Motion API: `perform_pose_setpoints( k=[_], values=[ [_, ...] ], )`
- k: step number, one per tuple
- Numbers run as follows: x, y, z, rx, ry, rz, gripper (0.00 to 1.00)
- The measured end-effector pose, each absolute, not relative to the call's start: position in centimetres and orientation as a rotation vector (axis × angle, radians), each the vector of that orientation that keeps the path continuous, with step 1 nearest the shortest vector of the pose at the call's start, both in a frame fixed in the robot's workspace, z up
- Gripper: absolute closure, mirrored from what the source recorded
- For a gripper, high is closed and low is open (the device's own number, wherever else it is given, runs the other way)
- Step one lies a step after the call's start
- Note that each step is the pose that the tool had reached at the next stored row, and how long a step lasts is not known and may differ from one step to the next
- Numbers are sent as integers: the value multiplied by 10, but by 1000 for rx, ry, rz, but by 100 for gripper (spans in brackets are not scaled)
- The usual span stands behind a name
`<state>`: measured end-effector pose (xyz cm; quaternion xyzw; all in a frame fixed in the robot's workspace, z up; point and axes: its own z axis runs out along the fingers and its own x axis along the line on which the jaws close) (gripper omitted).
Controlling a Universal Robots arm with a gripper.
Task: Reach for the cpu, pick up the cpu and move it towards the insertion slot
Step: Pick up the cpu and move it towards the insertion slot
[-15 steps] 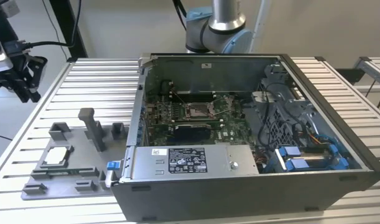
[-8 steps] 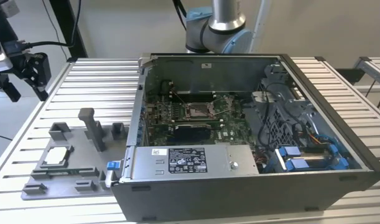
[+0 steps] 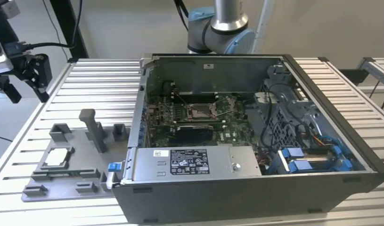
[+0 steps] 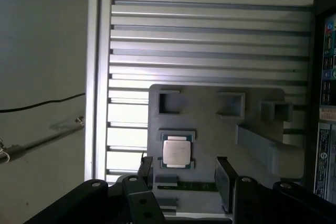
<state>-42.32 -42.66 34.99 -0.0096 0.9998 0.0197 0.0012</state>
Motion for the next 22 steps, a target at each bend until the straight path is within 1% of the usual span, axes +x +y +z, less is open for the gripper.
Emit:
perform_pose_setpoints(
  k=[22],
  values=[
    [-423, -427, 339, -30, 3138, 61, 0]
  ],
)
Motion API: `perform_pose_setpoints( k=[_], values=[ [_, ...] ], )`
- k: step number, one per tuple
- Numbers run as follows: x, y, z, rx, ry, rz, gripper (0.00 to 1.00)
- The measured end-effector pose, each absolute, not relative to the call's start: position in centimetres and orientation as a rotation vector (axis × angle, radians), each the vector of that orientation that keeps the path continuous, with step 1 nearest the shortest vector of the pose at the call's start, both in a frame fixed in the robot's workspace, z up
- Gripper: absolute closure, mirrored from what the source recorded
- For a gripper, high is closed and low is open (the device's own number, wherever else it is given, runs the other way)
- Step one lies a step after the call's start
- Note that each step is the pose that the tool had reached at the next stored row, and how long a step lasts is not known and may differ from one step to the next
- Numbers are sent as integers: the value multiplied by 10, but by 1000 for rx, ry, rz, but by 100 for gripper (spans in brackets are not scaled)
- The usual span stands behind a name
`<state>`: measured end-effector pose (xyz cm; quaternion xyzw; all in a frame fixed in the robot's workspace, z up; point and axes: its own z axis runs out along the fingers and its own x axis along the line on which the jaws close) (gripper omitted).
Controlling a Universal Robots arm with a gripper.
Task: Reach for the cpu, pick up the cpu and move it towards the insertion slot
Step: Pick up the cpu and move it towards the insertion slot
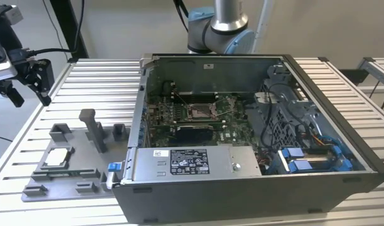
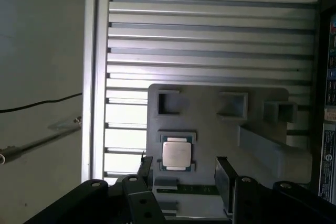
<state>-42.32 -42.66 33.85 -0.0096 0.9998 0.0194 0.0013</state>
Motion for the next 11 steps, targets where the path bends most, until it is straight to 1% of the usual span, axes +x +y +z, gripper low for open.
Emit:
perform_pose_setpoints(
  k=[11],
  values=[
    [-423, -427, 332, -30, 3138, 59, 0]
  ],
)
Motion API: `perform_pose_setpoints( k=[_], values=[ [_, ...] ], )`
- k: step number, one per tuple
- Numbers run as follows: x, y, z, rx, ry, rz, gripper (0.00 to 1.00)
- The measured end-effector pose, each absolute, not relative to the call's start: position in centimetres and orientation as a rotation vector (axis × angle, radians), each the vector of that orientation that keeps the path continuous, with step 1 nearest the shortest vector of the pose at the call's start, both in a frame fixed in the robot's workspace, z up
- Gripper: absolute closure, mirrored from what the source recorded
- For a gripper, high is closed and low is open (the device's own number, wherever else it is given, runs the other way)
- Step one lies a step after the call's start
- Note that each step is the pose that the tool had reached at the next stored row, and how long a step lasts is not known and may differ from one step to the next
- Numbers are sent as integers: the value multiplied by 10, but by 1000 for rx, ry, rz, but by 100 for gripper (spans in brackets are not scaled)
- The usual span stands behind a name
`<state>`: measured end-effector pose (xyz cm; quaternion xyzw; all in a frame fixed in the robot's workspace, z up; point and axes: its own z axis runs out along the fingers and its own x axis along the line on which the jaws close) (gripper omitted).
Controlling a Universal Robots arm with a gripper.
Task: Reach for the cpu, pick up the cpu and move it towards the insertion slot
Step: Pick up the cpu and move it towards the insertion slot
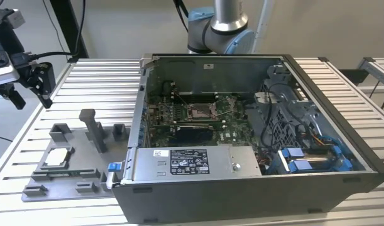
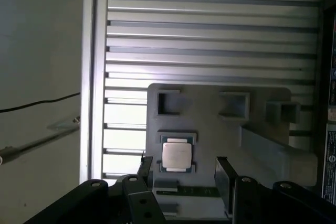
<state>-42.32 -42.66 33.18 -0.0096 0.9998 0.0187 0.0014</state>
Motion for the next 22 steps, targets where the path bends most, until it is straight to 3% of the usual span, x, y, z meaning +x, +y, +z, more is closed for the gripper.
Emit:
perform_pose_setpoints(
  k=[22],
  values=[
    [-423, -427, 314, -30, 3138, 58, 0]
  ],
)
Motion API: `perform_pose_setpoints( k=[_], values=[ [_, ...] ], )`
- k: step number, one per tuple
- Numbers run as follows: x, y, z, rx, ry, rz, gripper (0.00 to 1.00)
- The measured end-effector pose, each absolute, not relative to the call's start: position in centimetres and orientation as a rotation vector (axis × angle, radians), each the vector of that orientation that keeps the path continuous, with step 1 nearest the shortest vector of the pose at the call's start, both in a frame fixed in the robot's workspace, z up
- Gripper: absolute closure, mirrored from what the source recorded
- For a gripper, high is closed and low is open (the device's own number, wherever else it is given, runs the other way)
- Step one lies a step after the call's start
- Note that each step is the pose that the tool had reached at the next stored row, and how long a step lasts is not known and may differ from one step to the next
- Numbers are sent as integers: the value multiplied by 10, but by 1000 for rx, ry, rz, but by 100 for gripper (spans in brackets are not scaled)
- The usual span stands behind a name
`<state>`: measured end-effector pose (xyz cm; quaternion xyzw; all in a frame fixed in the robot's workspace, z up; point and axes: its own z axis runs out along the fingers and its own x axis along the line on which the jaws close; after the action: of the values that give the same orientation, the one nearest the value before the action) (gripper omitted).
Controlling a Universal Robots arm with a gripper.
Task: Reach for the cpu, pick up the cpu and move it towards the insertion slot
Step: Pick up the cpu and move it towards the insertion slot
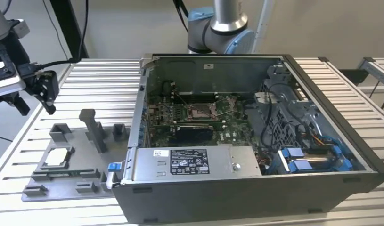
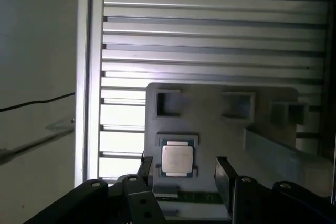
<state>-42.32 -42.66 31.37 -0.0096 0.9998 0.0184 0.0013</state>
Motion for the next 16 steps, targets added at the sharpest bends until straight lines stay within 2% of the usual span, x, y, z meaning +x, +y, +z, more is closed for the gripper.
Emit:
perform_pose_setpoints(
  k=[16],
  values=[
    [-423, -420, 297, -30, 3139, 27, 0]
  ],
)
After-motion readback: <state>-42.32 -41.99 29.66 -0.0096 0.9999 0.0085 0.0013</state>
